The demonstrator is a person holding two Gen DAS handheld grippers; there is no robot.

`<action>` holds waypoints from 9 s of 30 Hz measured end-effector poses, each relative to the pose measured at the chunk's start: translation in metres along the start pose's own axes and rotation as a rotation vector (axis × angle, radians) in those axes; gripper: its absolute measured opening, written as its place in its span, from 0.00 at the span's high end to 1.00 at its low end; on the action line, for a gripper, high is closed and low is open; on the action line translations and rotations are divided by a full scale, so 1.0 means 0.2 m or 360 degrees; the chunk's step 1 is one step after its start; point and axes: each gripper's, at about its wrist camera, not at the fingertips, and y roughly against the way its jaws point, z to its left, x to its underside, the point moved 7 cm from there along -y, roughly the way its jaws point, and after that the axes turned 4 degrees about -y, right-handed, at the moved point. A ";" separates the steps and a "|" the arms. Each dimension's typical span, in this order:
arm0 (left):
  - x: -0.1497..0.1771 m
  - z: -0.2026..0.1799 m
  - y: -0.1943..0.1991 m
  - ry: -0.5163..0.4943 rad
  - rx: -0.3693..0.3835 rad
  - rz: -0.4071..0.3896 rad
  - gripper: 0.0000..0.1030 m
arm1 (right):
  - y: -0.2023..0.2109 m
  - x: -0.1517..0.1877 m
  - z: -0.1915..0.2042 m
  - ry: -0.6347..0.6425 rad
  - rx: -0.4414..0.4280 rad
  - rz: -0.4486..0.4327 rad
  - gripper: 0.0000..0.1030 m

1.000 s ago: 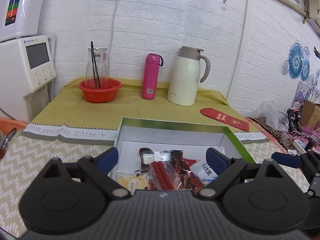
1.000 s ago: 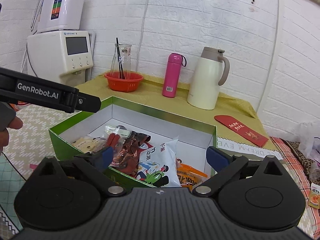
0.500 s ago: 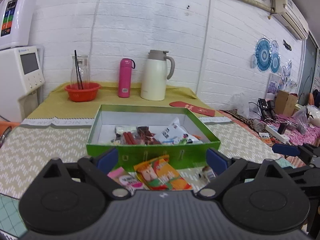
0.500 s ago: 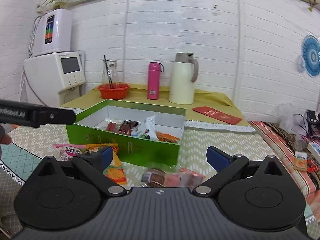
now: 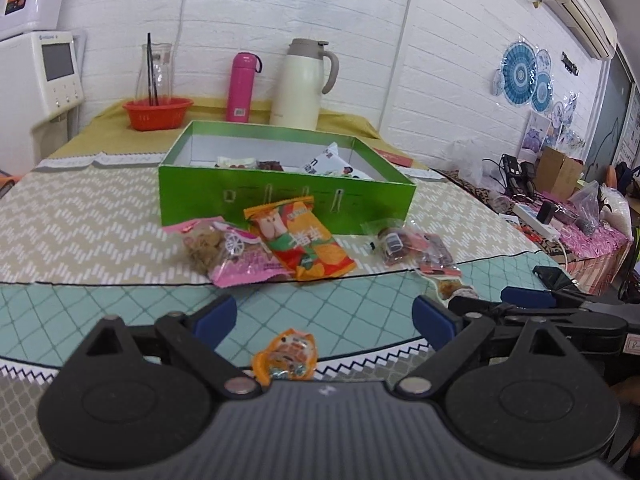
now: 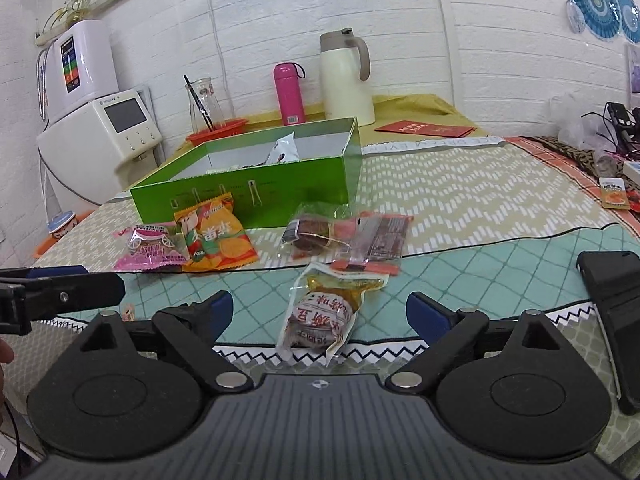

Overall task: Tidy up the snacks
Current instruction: 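Grasp the orange round candy with the left gripper while the right grasps the clear sausage-bread packet, then lower the candy and sausage-bread packet into the green box, opening both grippers, then move the right gripper to the brown round pastry packet and grasp it, then carry the pastry packet into the green box and open the right gripper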

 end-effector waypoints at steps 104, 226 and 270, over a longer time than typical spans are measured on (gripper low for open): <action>-0.69 0.55 -0.67 0.0277 -0.0271 -0.0123 0.14 | -0.66 -0.52 0.48 0.0428 -0.0173 -0.0102 0.00; -0.48 0.04 -0.26 0.0078 0.0265 -0.0072 0.76 | -0.19 -0.37 0.45 0.0451 -0.0373 -0.0157 0.31; -0.66 0.35 -0.48 0.0115 -0.0059 -0.0219 0.02 | -0.58 -0.48 0.50 0.0416 -0.0365 -0.0142 0.00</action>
